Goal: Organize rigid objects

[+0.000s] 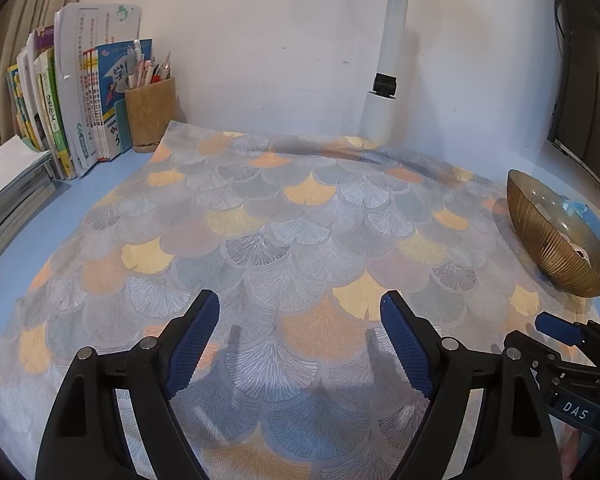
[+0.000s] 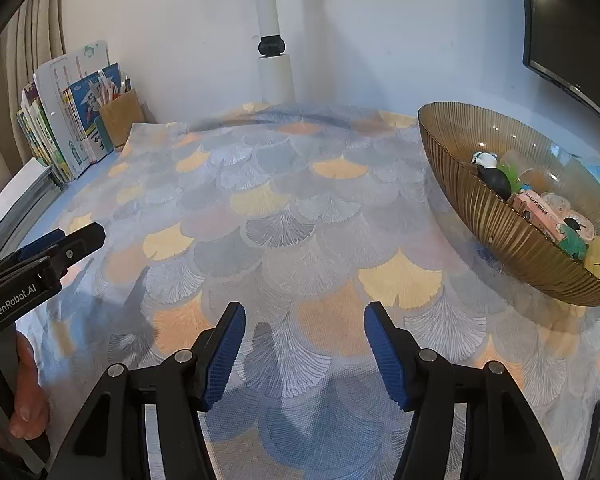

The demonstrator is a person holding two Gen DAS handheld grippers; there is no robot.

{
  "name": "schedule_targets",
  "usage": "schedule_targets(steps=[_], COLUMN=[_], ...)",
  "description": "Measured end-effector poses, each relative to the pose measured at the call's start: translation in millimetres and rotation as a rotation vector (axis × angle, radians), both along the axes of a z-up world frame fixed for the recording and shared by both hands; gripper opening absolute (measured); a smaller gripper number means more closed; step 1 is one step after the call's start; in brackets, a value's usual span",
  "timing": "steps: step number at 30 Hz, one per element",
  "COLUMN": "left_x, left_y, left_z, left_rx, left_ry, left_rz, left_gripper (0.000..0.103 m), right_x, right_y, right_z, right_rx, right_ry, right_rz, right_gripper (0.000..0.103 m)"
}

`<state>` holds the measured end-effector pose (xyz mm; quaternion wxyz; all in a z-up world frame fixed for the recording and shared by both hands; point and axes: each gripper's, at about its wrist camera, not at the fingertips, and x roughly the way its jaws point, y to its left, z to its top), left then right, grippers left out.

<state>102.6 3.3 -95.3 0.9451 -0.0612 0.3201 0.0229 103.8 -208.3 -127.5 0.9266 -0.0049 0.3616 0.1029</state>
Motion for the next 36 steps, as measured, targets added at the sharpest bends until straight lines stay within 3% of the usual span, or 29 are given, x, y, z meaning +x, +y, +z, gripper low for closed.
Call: schedule_targets(steps=[20, 27, 36], left_x=[1.7, 2.9, -1.0], left_y=[1.7, -0.3, -2.5], left_z=[-0.3, -2.4, -1.5], left_rx=[-0.001, 0.007, 0.031], left_ry=[0.011, 0.027, 0.020], left_rz=[0.005, 0.008, 0.026], left_gripper=[0.086, 0.089, 0.089], right_x=[5.5, 3.9, 5.7], right_y=[-0.8, -0.8, -2.7], right_z=[-2.8, -0.7, -0.2], right_rx=[-0.007, -0.022, -0.023], right_ry=[0.018, -0.008, -0.004], right_rz=[0.003, -0.002, -0.017], right_gripper=[0.062, 0.080, 0.080])
